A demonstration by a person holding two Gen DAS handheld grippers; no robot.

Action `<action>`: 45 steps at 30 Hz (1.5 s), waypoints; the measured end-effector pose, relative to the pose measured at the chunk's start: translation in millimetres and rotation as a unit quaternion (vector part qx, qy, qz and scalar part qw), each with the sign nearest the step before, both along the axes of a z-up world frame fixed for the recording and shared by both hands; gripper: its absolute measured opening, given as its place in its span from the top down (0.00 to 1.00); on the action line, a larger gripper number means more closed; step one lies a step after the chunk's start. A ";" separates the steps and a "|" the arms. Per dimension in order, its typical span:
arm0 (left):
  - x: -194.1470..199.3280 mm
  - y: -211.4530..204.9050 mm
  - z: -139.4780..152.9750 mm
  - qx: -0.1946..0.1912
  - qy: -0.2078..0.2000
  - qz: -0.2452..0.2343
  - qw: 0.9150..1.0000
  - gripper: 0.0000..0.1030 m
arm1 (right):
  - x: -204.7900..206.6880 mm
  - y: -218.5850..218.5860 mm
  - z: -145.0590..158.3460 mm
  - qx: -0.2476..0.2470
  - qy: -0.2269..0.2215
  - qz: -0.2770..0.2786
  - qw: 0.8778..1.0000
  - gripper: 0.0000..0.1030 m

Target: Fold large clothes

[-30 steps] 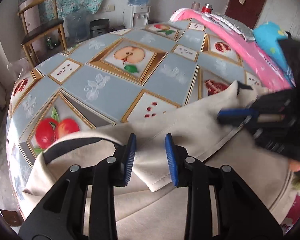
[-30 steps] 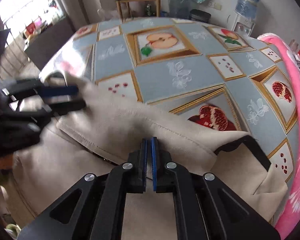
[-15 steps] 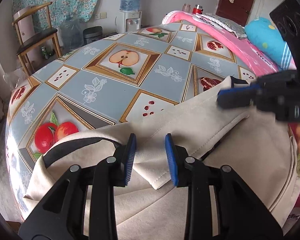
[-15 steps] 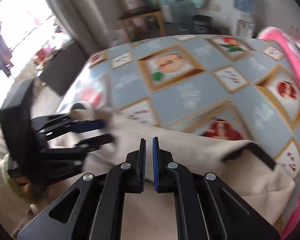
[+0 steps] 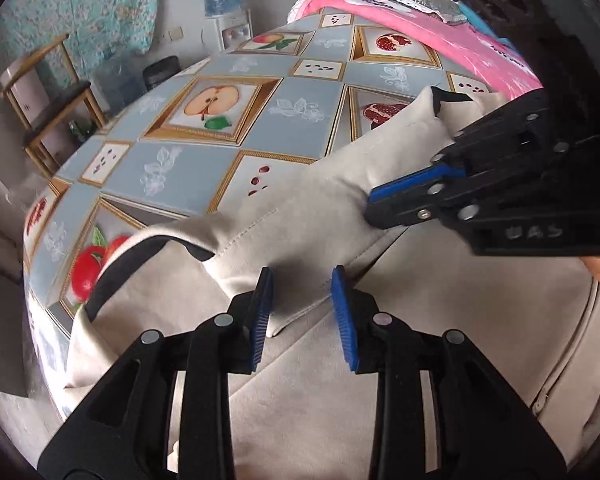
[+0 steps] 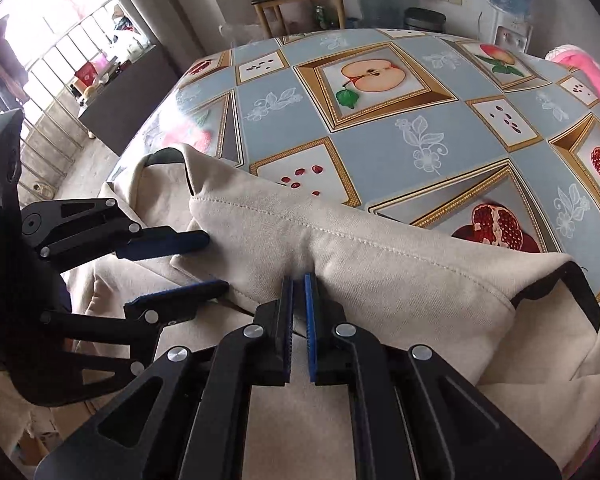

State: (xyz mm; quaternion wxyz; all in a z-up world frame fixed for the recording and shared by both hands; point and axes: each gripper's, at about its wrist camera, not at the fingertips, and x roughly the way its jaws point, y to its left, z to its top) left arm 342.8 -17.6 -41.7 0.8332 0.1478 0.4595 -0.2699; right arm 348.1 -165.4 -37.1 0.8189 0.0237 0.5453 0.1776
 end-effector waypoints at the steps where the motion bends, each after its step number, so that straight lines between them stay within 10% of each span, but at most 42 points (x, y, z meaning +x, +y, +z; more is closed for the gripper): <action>1: 1.9 1.7 -0.2 -0.006 0.006 0.004 1.000 0.71 | -6.4 -10.4 11.6 0.006 -0.006 -0.006 1.000 0.95; 6: 3.7 6.1 -2.3 -0.021 0.010 0.004 1.000 0.70 | -17.8 -44.3 -1.8 -0.063 0.005 -0.055 0.996 0.95; 12: 5.4 8.8 -1.4 -0.031 0.020 0.014 0.999 0.70 | -22.4 -55.0 7.2 -0.028 -0.008 -0.087 0.996 0.94; 20: 4.2 14.0 8.4 -0.037 0.029 0.052 0.998 0.62 | -30.5 -61.9 8.4 -0.057 -0.006 -0.133 0.989 0.76; 22: -2.7 20.1 22.5 -0.052 0.023 0.067 0.996 0.53 | -45.5 -58.5 25.8 -0.045 -0.026 -0.125 0.991 0.53; 29: -62.4 54.8 73.3 -0.077 -0.004 0.116 0.990 0.28 | -135.6 -61.7 68.2 -0.016 -0.085 -0.147 0.985 0.29; 45: -236.4 70.7 48.0 -0.072 -0.052 0.183 0.979 0.22 | -253.6 -14.2 40.6 0.066 -0.043 -0.122 0.989 0.28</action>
